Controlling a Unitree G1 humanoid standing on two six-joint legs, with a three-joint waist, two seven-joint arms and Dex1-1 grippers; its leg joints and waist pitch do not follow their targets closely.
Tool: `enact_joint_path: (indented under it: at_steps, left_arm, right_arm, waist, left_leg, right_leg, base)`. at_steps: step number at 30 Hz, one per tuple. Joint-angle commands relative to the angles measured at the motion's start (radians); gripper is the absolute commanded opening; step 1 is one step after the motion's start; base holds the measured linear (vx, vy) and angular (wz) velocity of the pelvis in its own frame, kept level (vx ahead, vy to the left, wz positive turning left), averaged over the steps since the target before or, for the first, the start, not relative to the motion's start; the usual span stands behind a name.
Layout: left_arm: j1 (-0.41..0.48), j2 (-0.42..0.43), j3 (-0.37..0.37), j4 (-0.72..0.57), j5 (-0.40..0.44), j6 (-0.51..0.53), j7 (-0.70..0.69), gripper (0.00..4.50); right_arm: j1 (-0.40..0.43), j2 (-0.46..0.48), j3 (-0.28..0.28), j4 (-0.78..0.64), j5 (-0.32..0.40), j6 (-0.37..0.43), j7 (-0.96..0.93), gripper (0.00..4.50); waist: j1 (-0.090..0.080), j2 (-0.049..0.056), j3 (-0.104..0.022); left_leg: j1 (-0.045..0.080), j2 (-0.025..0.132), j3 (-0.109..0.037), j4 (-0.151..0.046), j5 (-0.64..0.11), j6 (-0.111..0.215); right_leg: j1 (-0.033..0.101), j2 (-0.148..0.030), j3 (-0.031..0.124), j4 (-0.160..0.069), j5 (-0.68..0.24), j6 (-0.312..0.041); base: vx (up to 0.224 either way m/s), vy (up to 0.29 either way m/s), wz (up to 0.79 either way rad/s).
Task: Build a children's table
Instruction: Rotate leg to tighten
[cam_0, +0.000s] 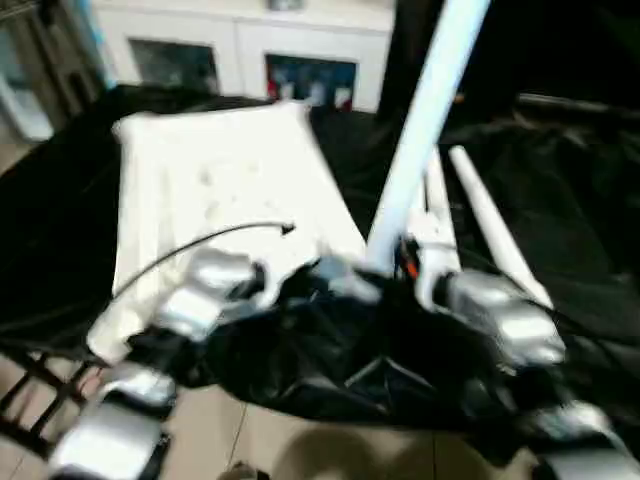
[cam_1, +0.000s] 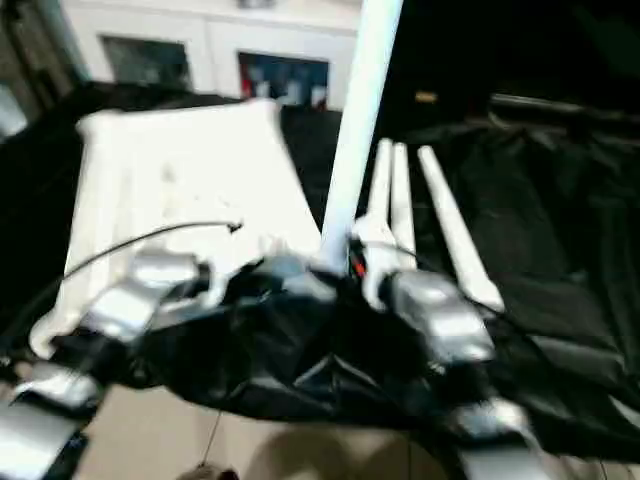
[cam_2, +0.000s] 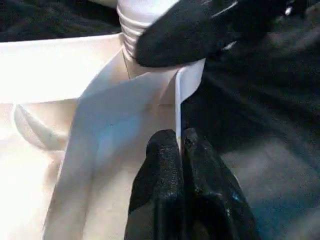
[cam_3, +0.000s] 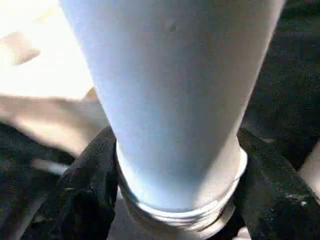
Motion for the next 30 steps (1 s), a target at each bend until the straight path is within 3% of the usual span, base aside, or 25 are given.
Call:
enact_joint_path:
  at_steps: [1,6,8,12,16,21,23,25,30]
  left_arm:
    - [-0.056,-0.074,0.016,-0.008,-0.013,-0.011,0.090,0.00]
    - [-0.070,-0.122,0.011,0.024,0.015,-0.014,0.181,0.00]
    - [-0.071,-0.125,0.010,0.027,0.016,-0.025,0.181,0.00]
    - [-0.059,-0.115,0.001,0.019,0.012,-0.061,0.132,0.00]
    - [-0.041,-0.092,-0.016,0.000,0.000,-0.080,0.057,0.00]
    - [-0.002,-0.033,-0.042,-0.046,-0.024,-0.134,-0.091,0.00]
    - [0.018,-0.002,-0.049,-0.074,-0.041,-0.140,-0.164,0.00]
    - [0.023,0.005,-0.049,-0.081,-0.045,-0.137,-0.182,0.00]
    - [0.054,0.082,-0.048,-0.126,-0.084,-0.170,-0.343,0.00]
  right_arm:
    - [-0.006,0.077,0.038,0.113,-0.014,0.012,-0.070,2.81]
    - [-0.062,0.135,0.027,0.215,-0.040,-0.060,-0.163,2.81]
    - [-0.070,0.141,0.026,0.230,-0.046,-0.080,-0.155,3.50]
    - [-0.089,0.147,0.013,0.244,-0.038,-0.118,-0.110,3.76]
    - [-0.087,0.126,0.037,0.228,-0.040,-0.145,-0.040,4.02]
    - [-0.036,0.038,0.099,0.100,-0.030,-0.117,0.164,4.02]
    - [-0.003,-0.010,0.124,0.027,-0.019,-0.103,0.263,4.02]
    - [0.006,-0.023,0.128,0.008,-0.016,-0.099,0.291,4.02]
    - [0.074,-0.161,0.167,-0.152,0.008,-0.074,0.490,4.02]
  waist:
    - [-0.001,-0.001,-0.064]
    - [0.001,-0.001,-0.064]
    - [0.000,-0.002,-0.063]
    - [0.000,-0.002,-0.063]
    - [0.000,-0.004,-0.064]
    - [0.005,-0.004,-0.068]
    - [0.007,0.001,-0.068]
    - [0.010,0.002,-0.069]
    - [0.024,0.001,-0.069]
  left_leg:
    - [0.032,0.040,-0.025,-0.069,-0.232,-0.019]
    - [0.036,0.043,-0.027,-0.071,-0.262,-0.020]
    - [0.036,0.043,-0.026,-0.073,-0.270,-0.017]
    - [0.035,0.043,-0.027,-0.075,-0.267,-0.008]
    - [0.033,0.043,-0.026,-0.074,-0.251,0.003]
    - [0.031,0.045,-0.024,-0.070,-0.198,0.037]
    - [0.031,0.047,-0.024,-0.071,-0.184,0.043]
    - [0.033,0.050,-0.022,-0.071,-0.188,0.045]
    - [0.035,0.052,-0.021,-0.072,-0.192,0.043]
  right_leg:
    - [0.035,-0.084,0.043,-0.089,-0.183,-0.223]
    - [0.035,-0.086,0.045,-0.095,-0.221,-0.205]
    - [0.036,-0.084,0.045,-0.096,-0.218,-0.202]
    - [0.037,-0.086,0.045,-0.095,-0.211,-0.204]
    - [0.039,-0.087,0.045,-0.094,-0.195,-0.206]
    - [0.045,-0.086,0.044,-0.087,-0.102,-0.224]
    - [0.046,-0.082,0.043,-0.082,-0.060,-0.237]
    - [0.045,-0.083,0.042,-0.080,-0.049,-0.243]
    - [0.048,-0.080,0.040,-0.079,-0.048,-0.242]
  base:
    - [0.000,0.000,0.00]
    - [0.000,0.000,0.00]
    - [0.000,0.000,0.00]
    - [0.000,0.000,0.00]
    - [0.000,0.000,0.00]
    - [0.000,0.000,0.00]
    - [0.000,0.000,0.00]
    - [0.000,0.000,0.00]
    - [0.000,0.000,0.00]
